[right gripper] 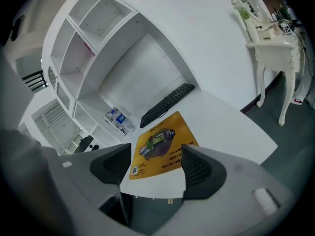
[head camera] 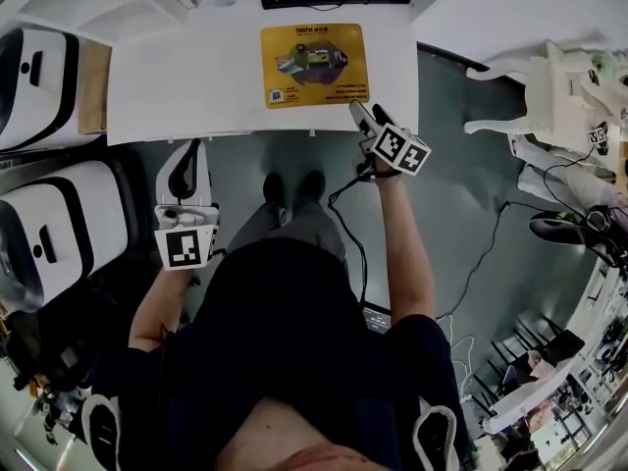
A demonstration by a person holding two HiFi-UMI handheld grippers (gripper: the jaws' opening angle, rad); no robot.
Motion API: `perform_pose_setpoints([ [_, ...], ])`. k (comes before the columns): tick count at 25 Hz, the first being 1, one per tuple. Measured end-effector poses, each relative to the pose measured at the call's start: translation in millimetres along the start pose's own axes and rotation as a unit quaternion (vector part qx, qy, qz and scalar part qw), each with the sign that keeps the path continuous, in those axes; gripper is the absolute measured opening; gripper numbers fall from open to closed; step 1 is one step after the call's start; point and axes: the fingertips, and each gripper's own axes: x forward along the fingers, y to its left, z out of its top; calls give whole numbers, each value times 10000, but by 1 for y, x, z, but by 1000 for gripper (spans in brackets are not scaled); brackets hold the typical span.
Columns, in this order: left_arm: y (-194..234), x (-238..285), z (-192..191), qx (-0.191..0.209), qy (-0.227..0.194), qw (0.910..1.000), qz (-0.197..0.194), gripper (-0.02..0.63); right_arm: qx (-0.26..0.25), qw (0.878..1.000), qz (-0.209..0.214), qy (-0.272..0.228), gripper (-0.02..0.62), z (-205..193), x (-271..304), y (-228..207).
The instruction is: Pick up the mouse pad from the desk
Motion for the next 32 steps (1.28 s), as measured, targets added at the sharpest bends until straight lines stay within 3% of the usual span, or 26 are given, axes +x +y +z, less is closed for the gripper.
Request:
perform_pose_setpoints([
  [8,-2,18,-2,-110,104,9999,84,3,842,9962,-34,208,319,-7,31,-39],
  [18,0,23,-10,180,244,9995,87,3,1574,9864,-148,454,322,-23,53,-71],
  [24,5,26,-13,159,277,9993,176,3,1845,9814,-250,474,310,-26,58,-83],
  [32,3,31,-17,136,314,9993,159,3,2064,9779,-61,333,287,-20,63,-82],
])
